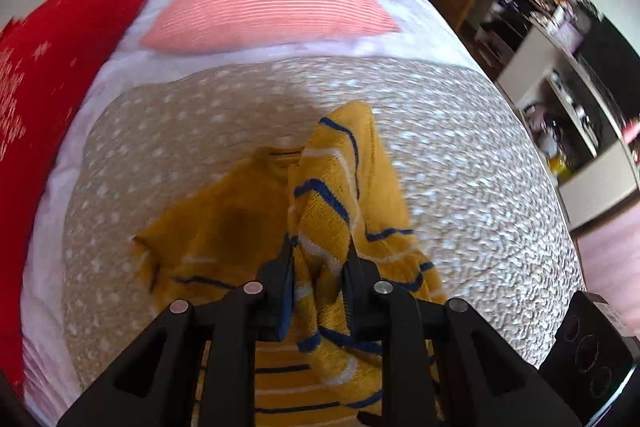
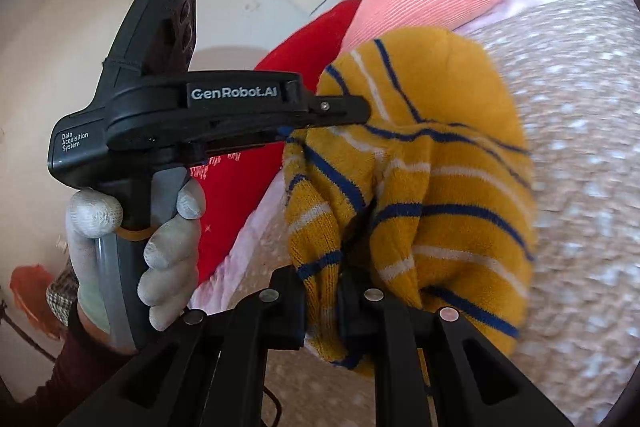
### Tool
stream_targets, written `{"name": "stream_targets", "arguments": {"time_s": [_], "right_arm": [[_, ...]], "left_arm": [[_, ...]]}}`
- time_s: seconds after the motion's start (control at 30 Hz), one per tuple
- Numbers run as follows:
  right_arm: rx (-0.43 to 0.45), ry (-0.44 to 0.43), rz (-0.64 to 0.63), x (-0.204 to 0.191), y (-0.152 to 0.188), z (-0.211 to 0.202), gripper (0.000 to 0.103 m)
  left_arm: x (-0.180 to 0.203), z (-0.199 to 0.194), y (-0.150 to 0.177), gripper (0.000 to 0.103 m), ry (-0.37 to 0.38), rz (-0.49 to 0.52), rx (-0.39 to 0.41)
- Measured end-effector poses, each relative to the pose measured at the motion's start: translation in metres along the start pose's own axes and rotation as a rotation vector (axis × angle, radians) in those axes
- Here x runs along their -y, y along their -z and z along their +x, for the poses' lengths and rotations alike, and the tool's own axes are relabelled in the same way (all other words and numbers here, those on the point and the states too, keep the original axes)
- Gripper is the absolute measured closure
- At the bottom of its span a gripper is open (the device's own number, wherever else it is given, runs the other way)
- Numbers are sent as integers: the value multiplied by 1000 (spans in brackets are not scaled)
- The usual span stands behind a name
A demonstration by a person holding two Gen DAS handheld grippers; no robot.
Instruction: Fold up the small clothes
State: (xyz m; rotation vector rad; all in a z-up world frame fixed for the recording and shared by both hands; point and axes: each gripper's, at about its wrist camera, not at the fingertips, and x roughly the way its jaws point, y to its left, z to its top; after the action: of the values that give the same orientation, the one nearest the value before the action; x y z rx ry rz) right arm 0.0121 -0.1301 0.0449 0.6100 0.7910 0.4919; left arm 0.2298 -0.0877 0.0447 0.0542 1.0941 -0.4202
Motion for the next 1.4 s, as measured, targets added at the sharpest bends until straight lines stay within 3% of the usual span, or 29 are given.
{"name": "stream_targets", "arguments": {"time_s": [0.2,0.43,0.5,0.57,0.67,0.8,0.9,1.17,1.2,1.23,1.27,1.4], "right_arm": [[-83,4,-45,-29,-1,54,91],[-175,57,-100,-39,10,110,87],[-195,77,-114,-39,11,122,82],[-204,42,-118,-45,10,126,63],[-176,-32,-126,-54,13,116,41],[-153,-80,-114,-59,15,92,41],[-124,-92,-83,-42,18,67,41],[-44,30,93,18,66,-23,39],[-36,38,112,22,69,-32,39],[-29,44,130,28,70,-37,39],[-19,53,149,34,74,-45,39],[8,83,158,41,83,-72,39]], "left_arm": [[-62,5,14,84,-1,-94,-9],[-104,26,30,79,-9,-159,-44],[-120,24,34,79,5,-214,-23],[-138,15,40,77,58,-287,15],[-156,-8,48,67,56,-352,74],[-153,-37,66,61,8,-336,120],[-128,-47,83,53,2,-270,109],[-53,-10,105,50,-81,-90,44],[-46,-6,106,54,-110,-72,40],[-41,-3,106,83,-139,-51,26],[-41,-1,107,95,-194,-42,8],[-79,-8,108,94,-251,-127,4]]}}
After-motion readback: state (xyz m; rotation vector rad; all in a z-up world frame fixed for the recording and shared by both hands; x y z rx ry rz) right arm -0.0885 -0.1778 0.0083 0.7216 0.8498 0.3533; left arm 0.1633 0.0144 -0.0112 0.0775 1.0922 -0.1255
